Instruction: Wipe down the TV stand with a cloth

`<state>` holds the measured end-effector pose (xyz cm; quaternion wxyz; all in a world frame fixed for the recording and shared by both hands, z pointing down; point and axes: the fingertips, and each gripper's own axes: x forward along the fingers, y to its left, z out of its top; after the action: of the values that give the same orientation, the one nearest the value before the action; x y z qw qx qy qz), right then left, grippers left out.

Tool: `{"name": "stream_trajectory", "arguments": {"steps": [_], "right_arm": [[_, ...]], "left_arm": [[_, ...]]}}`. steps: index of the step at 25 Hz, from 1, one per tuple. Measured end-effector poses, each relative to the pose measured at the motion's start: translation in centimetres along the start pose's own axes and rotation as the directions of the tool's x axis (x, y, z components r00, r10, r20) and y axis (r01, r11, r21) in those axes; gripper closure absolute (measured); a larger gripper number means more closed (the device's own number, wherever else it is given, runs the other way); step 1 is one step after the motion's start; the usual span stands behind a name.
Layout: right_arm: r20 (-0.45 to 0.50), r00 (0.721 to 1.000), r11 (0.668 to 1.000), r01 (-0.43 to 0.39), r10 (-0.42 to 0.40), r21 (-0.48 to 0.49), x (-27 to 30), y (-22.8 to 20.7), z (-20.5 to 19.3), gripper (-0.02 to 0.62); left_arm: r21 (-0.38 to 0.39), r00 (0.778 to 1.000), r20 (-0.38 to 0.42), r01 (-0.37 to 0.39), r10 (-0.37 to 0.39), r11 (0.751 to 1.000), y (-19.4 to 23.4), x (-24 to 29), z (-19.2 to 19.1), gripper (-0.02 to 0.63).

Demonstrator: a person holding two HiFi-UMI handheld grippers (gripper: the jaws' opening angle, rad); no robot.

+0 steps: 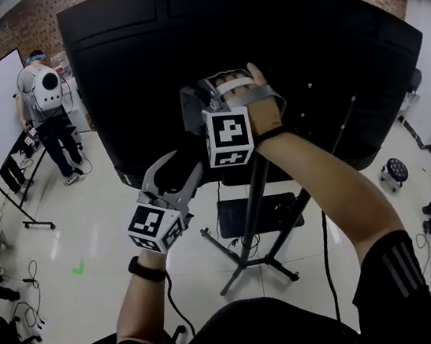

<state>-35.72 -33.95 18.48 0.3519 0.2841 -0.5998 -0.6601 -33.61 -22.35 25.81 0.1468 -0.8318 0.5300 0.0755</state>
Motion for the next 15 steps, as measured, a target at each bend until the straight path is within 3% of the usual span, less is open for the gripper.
{"name": "stream_trajectory", "arguments": {"steps": [7, 12, 15], "right_arm": [[-0.15, 0.988, 0.987, -0.001, -0.023, -0.158, -1.6, -0.1, -4.7, 0.578], [-0.183, 0.983, 0.986, -0.02, -0.011, -0.167, -2.5, 0.0, -6.1, 0.577], [-0.126, 0.992, 0.996, -0.004, -0.007, -0.089, -3.7, -0.5, -5.1, 0.578]], "left_arm": [[-0.018, 0.997, 0.012, 0.082, -0.082, 0.996, -2.4, 2.7, 0.0, 0.405], [-0.035, 0.994, 0.012, 0.112, -0.111, 0.993, -3.4, 3.3, 0.1, 0.405], [-0.037, 0.994, 0.015, 0.108, -0.108, 0.993, -3.3, 2.9, 0.3, 0.405]]}}
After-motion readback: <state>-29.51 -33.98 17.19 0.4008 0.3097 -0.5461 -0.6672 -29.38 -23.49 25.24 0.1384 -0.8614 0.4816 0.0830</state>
